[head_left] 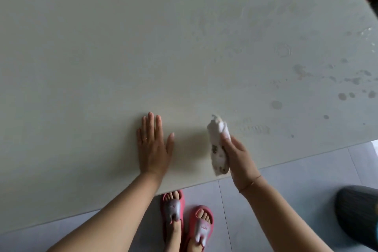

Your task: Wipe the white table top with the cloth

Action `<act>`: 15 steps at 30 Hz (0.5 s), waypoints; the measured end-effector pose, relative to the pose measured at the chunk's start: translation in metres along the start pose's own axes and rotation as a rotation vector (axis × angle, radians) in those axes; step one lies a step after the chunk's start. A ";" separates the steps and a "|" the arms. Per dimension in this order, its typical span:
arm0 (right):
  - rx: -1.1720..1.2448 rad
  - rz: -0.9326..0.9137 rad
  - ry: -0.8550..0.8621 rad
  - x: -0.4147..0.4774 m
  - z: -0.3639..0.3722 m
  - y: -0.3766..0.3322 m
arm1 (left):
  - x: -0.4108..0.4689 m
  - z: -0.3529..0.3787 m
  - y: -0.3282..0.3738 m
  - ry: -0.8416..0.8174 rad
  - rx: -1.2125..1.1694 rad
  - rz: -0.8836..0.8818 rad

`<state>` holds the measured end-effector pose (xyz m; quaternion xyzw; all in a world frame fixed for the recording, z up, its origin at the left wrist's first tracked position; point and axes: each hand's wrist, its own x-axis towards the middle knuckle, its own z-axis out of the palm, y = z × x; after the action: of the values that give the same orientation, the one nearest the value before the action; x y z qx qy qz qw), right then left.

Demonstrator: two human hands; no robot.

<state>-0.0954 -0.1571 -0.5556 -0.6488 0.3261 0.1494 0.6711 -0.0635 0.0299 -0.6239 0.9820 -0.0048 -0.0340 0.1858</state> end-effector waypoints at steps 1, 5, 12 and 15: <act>0.223 0.092 -0.062 0.002 -0.003 -0.007 | 0.002 -0.003 0.007 0.011 -0.119 -0.010; 0.546 0.222 -0.366 0.012 -0.011 -0.020 | 0.005 -0.021 0.051 -0.134 -0.730 -0.164; 0.390 0.102 -0.342 0.019 -0.011 -0.020 | 0.015 -0.028 0.081 -0.254 -0.828 -0.335; 0.157 0.024 -0.170 0.021 -0.013 -0.019 | 0.016 -0.026 0.082 -0.183 -0.781 -0.324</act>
<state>-0.0709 -0.1765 -0.5534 -0.5751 0.2865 0.1861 0.7434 -0.0453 -0.0379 -0.5712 0.8189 0.1464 -0.1490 0.5345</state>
